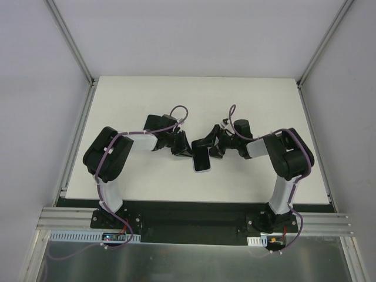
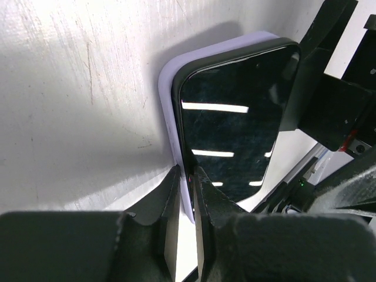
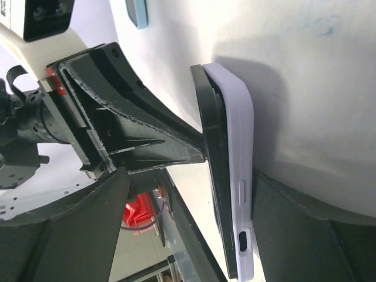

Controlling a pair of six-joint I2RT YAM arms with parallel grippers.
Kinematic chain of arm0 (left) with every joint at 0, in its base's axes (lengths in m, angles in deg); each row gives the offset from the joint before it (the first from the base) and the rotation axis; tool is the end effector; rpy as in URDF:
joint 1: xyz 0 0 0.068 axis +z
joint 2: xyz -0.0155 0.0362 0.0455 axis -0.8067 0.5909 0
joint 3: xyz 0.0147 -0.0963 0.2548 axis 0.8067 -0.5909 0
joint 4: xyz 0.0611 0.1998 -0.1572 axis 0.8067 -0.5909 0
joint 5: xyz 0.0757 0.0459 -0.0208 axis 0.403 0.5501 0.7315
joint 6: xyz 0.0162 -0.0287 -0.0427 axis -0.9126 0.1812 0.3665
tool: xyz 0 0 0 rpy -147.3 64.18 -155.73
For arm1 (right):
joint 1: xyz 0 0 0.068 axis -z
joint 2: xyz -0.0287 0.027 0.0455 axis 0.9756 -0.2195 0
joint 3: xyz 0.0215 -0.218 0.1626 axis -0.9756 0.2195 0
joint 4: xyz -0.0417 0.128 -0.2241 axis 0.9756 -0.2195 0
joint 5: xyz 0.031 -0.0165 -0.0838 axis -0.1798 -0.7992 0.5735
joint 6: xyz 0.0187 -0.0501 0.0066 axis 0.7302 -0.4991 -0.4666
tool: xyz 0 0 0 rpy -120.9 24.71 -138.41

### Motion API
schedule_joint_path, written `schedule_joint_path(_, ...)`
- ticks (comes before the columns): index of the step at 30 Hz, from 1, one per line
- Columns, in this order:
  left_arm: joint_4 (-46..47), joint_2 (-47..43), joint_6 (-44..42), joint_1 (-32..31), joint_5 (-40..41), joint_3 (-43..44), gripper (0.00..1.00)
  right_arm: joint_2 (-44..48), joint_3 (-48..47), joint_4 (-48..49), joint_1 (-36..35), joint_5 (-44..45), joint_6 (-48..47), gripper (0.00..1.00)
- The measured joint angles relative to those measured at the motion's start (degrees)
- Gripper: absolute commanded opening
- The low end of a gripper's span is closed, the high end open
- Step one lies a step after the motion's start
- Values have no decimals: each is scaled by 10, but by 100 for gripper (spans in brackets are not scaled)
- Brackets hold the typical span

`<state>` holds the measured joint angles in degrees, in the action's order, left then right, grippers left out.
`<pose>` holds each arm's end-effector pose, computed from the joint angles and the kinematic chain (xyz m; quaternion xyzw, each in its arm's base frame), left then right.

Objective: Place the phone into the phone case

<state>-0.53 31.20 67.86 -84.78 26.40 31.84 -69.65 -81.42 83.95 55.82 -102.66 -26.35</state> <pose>0.3065 -0.2057 0.1411 0.0039 0.8896 -0.4297 0.1547 0.3111 0.1507 0.1213 -0.0573 0.8139 0.5388 0.2098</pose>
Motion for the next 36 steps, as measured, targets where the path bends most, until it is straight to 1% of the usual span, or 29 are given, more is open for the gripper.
schedule_joint_path(4,0,-2,-2,2,-2,-2,11,-8,6,41,-2,-20,21,70)
schedule_joint_path(6,0,-2,-2,4,-6,-3,11,-8,7,54,-2,-28,26,67)
schedule_joint_path(9,1,-3,-3,7,-10,-5,12,-8,13,67,-1,-33,29,55)
schedule_joint_path(10,3,-3,-2,7,-12,-6,12,-8,16,68,0,-34,29,46)
schedule_joint_path(11,4,-3,-3,7,-14,-7,12,-8,17,68,1,-35,28,39)
schedule_joint_path(12,5,-3,-3,7,-14,-7,12,-8,19,68,3,-36,25,27)
schedule_joint_path(15,6,-3,-3,7,-15,-10,13,-8,24,67,10,-45,17,12)
schedule_joint_path(17,11,-4,-3,7,-15,-13,14,-8,24,56,15,-46,3,10)
schedule_joint_path(18,13,-6,-3,7,-15,-15,18,-8,24,50,16,-46,-5,7)
schedule_joint_path(20,14,-11,-4,8,-14,-19,21,-8,22,32,18,-44,-27,5)
schedule_joint_path(24,5,-22,-12,9,-14,-26,26,-5,-1,-40,18,-41,-82,2)
schedule_joint_path(27,-9,-36,-19,19,-15,-31,33,9,-21,-102,17,-33,-129,3)
schedule_joint_path(28,-10,-44,-21,25,-16,-35,37,16,-26,-123,17,-29,-145,3)
schedule_joint_path(30,-17,-63,-32,42,-16,-43,42,32,-31,-167,16,-22,-173,3)
schedule_joint_path(33,-20,-94,-49,65,-19,-51,46,48,-44,-224,16,-13,-203,3)
schedule_joint_path(36,-15,-124,-61,79,-32,-59,50,57,-49,-249,16,-14,-212,6)
